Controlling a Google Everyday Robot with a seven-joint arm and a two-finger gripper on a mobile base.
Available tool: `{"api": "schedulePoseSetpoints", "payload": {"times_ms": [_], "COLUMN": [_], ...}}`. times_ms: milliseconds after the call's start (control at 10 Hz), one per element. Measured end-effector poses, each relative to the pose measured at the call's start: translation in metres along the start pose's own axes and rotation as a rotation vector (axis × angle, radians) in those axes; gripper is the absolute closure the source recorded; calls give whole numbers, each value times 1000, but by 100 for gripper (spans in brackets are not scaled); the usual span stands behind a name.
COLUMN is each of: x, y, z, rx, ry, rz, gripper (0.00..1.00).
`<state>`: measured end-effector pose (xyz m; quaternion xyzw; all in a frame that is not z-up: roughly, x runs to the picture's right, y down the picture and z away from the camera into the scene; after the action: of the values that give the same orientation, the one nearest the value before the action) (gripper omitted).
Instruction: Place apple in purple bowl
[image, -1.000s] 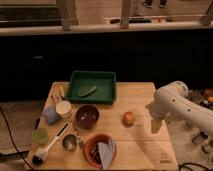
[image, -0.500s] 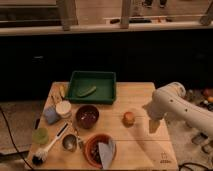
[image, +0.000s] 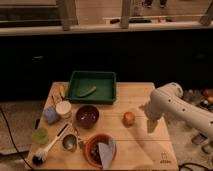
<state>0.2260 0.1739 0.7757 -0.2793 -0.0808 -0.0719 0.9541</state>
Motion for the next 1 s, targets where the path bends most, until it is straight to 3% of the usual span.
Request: {"api": "schedulePoseSetpoints", "payload": {"times_ms": [1000], "x": [-18], "y": [-7], "z": [23], "rx": [-17], "ry": [-70], "rz": [-162], "gripper": [20]}}
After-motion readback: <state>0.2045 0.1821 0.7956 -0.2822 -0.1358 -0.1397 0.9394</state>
